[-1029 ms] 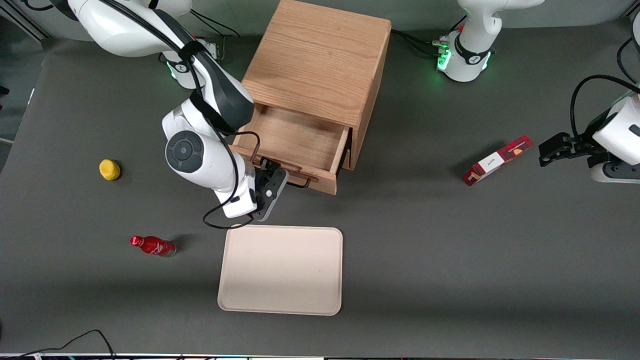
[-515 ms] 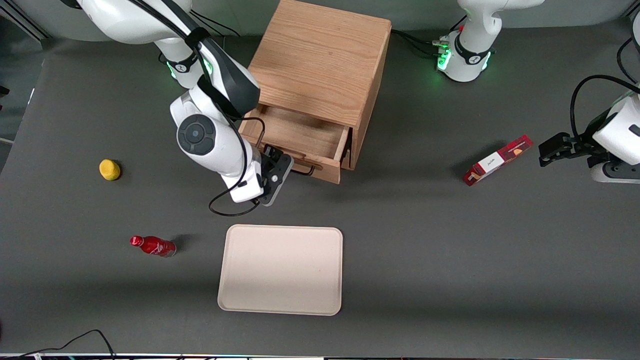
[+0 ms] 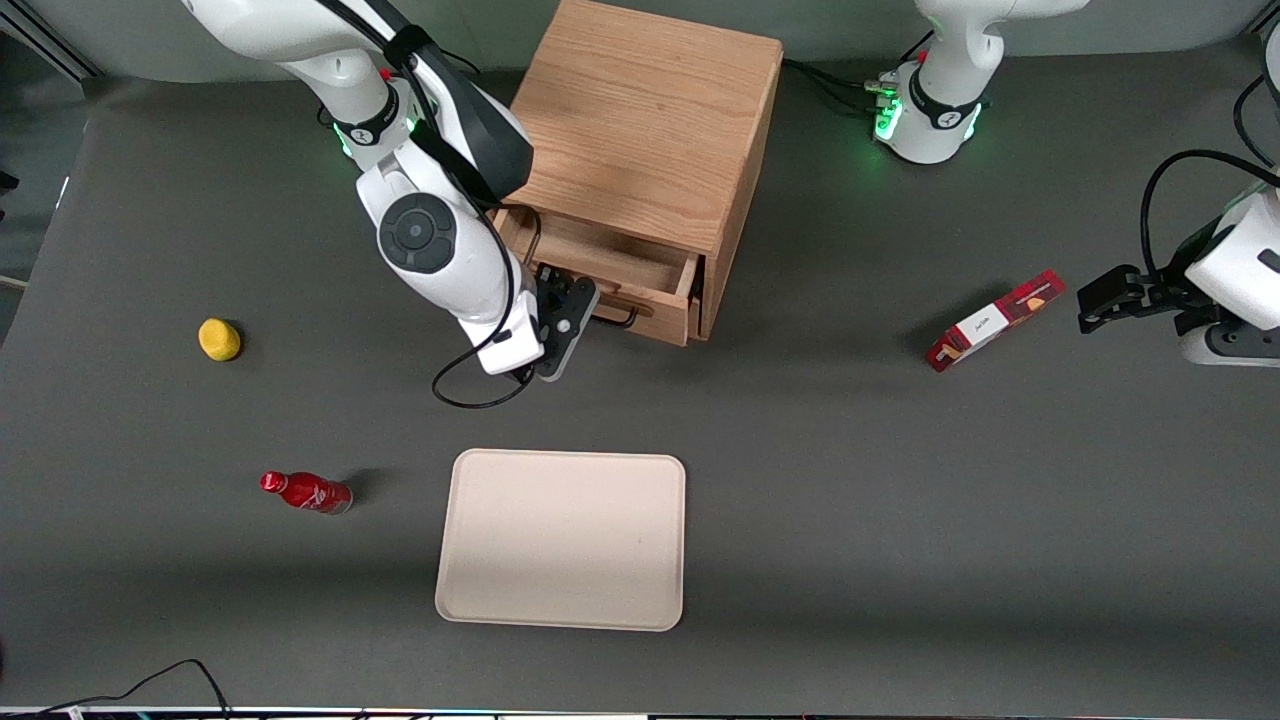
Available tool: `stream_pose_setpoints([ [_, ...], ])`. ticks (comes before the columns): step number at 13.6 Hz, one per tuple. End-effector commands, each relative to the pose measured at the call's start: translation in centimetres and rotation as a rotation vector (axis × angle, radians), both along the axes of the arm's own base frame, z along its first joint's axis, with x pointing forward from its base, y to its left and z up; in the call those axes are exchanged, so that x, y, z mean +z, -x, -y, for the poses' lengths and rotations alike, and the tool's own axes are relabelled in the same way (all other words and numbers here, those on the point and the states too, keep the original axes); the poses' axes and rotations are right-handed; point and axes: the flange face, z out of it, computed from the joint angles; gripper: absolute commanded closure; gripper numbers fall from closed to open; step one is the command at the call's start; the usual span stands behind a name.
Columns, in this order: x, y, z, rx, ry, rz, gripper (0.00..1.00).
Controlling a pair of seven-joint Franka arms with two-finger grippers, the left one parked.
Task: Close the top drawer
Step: 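Push the drawer front with the right gripper into the cabinet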
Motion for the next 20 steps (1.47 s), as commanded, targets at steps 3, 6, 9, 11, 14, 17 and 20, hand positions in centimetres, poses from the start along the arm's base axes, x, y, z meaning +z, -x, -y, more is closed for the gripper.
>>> stream_pose_setpoints([
  [3, 0.9, 4.2, -2.9, -0.030, 0.007, -0.011, 0.00],
  [6, 0.9, 5.4, -3.2, -0.015, 0.015, -0.014, 0.00],
  [9, 1.3, 6.7, -3.6, 0.002, 0.022, -0.015, 0.00],
  [11, 1.5, 7.2, -3.6, 0.008, 0.030, -0.015, 0.00],
  [14, 2.0, 7.5, -3.4, 0.010, 0.040, -0.018, 0.00],
  [17, 2.2, 7.7, -3.5, 0.000, 0.028, -0.033, 0.00],
  [20, 2.8, 7.8, -3.4, 0.001, 0.032, -0.044, 0.00],
])
